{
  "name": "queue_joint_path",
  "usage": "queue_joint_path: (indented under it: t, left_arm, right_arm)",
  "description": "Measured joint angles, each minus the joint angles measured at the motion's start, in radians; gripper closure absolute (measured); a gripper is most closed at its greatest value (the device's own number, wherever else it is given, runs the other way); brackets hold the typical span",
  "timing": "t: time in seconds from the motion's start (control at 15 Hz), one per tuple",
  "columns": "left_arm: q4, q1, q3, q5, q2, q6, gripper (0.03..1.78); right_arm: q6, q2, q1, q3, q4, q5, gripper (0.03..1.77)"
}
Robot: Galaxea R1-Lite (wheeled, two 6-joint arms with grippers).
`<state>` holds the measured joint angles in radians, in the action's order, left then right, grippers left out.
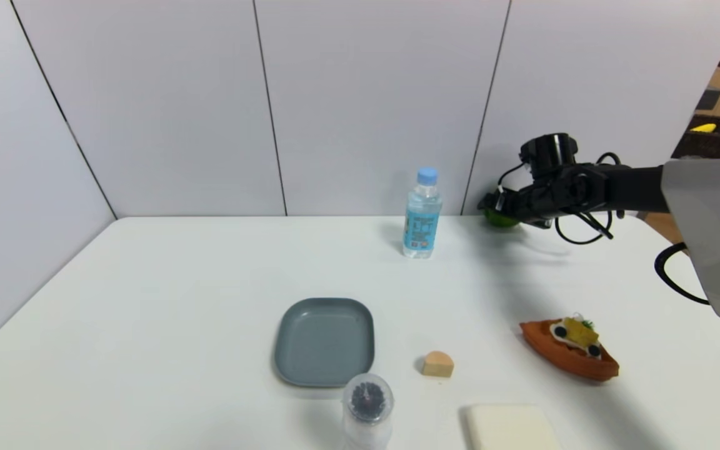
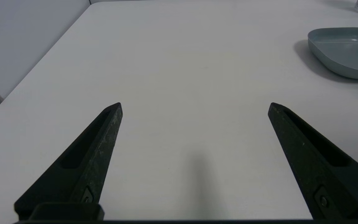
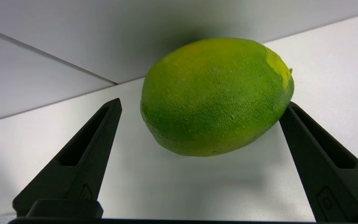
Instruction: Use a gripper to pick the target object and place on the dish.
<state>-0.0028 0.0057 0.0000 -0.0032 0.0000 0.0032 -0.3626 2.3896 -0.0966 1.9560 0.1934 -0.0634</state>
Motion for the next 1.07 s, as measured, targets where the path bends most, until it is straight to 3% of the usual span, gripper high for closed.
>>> queue_joint_path:
  t: [1.07]
  left_arm:
    - [0.0, 0.0, 0.0, 0.0, 0.0, 0.0, 0.12]
  right_arm:
    - [0.032, 0.032, 0.008, 0.0, -0.057, 0.0, 0.09]
